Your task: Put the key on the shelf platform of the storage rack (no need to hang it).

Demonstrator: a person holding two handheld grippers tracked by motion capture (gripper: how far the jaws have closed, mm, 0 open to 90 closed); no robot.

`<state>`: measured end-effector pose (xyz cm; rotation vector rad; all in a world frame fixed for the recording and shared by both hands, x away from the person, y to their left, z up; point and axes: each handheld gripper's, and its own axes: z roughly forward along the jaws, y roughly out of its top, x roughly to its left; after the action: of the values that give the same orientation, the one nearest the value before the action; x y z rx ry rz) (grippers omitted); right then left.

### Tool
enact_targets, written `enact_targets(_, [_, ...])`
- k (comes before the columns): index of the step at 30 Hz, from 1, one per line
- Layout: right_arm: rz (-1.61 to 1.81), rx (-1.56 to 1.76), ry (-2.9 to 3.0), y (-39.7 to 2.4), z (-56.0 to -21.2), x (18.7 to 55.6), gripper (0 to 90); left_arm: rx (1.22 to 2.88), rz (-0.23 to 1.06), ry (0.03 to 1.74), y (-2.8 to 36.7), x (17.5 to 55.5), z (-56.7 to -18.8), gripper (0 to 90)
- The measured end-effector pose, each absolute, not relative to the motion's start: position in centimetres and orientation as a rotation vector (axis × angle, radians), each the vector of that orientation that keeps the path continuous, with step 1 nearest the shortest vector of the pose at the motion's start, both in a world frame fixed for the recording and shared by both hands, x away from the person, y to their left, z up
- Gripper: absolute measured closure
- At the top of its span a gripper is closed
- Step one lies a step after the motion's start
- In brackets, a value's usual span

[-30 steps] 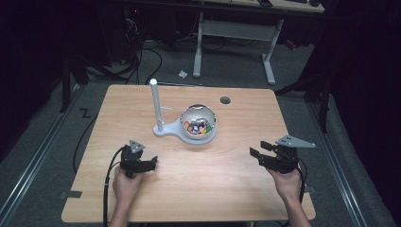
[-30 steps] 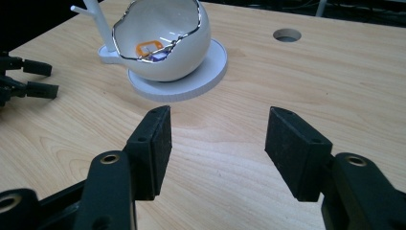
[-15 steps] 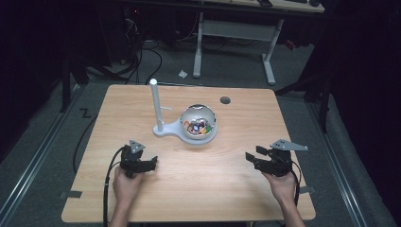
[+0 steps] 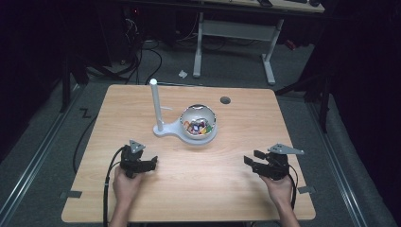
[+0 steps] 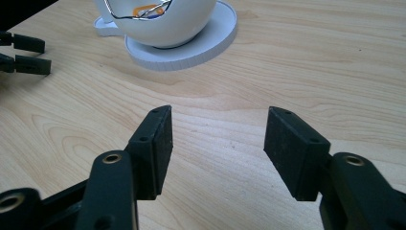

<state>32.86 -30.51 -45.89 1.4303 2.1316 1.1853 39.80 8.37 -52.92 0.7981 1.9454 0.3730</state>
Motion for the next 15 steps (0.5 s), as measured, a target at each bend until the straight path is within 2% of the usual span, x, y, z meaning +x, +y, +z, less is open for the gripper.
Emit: enact_targets(15, [1.128,1.468,2.151,-30.1,-48.3,33.5,46.7,0.793,0.37,1.95,8.3,39.8,-52.9,17.7])
